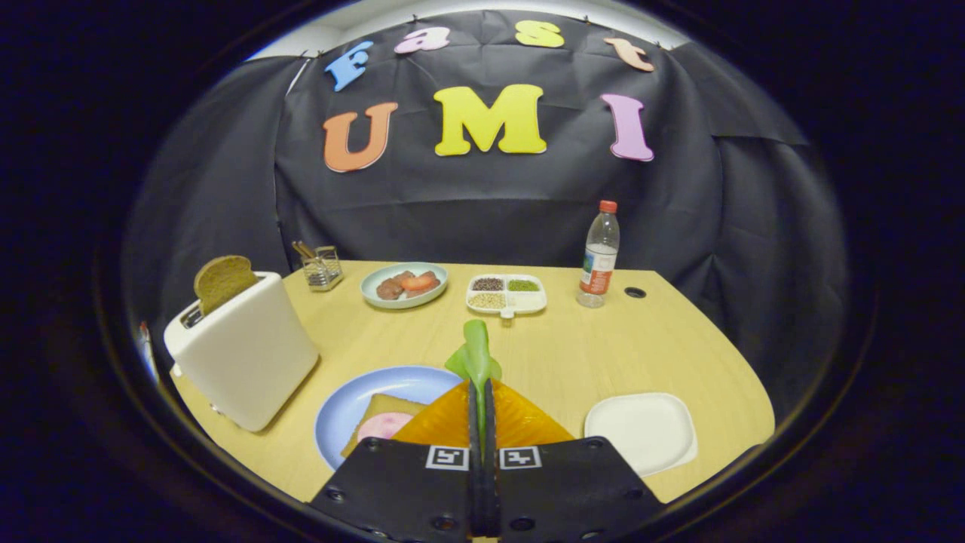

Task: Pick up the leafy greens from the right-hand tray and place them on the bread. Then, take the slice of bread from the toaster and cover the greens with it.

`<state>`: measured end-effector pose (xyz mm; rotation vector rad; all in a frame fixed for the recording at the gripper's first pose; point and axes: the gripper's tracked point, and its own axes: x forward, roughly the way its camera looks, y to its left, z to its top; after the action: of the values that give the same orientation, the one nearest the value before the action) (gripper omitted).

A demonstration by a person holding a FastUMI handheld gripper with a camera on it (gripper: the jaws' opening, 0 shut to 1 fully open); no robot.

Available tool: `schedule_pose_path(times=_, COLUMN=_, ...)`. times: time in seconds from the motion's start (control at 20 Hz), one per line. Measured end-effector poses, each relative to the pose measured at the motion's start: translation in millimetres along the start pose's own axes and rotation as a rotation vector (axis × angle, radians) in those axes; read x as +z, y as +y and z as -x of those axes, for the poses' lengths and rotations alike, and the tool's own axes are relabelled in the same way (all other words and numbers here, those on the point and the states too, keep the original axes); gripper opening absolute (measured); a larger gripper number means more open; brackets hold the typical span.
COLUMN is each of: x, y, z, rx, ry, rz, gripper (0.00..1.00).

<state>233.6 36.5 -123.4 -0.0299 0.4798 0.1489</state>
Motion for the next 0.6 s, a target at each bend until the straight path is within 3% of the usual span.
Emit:
schedule_pose_path(times=0.3, x=-12, y=40, z=-5, rx=0.015, ry=0.025, rz=-0.036, gripper=0.00)
schedule_pose_path(times=0.6, x=-31, y=90, z=-14, rx=0.086, ry=0.084, rz=-0.129, gripper=0.00)
